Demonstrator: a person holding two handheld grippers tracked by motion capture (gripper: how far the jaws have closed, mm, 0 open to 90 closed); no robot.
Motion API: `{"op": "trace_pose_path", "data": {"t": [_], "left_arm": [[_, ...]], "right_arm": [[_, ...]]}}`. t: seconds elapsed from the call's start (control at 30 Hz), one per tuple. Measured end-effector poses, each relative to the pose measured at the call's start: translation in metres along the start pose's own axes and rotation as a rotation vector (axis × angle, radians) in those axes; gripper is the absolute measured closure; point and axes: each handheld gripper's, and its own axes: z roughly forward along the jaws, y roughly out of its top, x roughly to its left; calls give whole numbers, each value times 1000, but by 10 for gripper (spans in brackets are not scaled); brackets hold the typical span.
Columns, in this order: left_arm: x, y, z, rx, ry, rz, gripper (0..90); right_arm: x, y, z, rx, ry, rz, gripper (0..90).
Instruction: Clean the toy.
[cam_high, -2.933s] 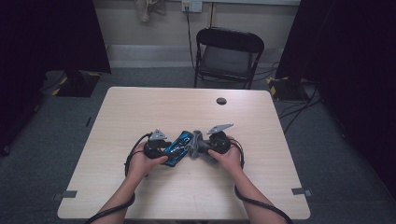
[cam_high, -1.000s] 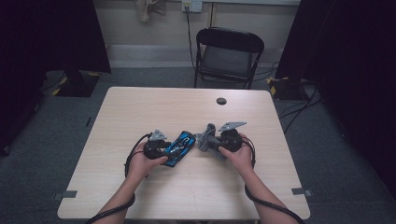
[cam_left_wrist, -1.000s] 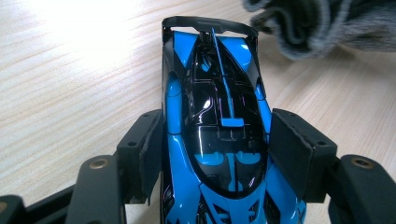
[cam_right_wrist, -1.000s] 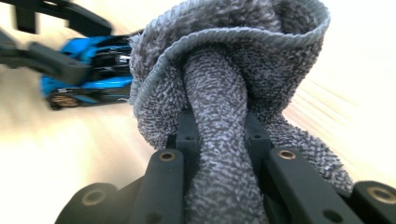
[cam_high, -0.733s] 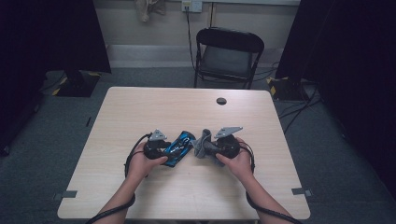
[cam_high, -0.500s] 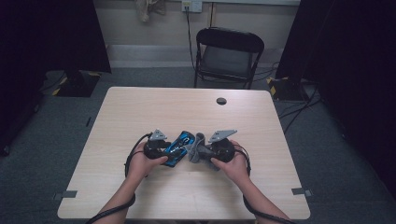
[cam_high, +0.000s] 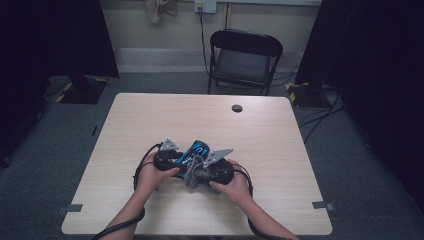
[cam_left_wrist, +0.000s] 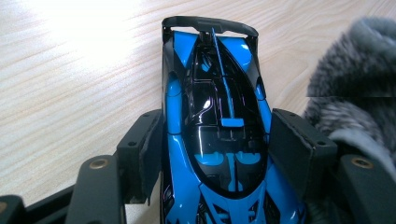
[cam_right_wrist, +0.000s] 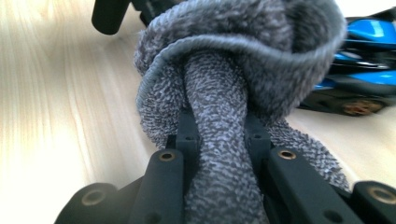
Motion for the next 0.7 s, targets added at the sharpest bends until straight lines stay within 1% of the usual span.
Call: {"op": "trace_pose_path", "data": {"t": [0.03,0.13,0.2,0.3,0.37,0.53,0.7], "left_arm": [[0,0,0,-1,0,1,366],[0,-1,-1,-1,-2,-2,367],[0,-2,-1,-6,-2,-4,367],[0,-2,-1,-6,-2,-4,366],[0,-1,-1,-4,-1,-4,366],[-1,-1,-1,-1,0,-3,366],[-1,-1,-2,0,0,-4,367]], "right_arm": [[1,0,3,4,5,-2,743],[2,0,11,0,13,11,742],[0,-1,14,1,12,15,742],[-3,-3,17,-9,8,38,743],[-5,-3,17,-12,8,44,743],[-12,-4,15,-11,-14,46,743],[-24,-7,10,-20,-39,83,743]]}}
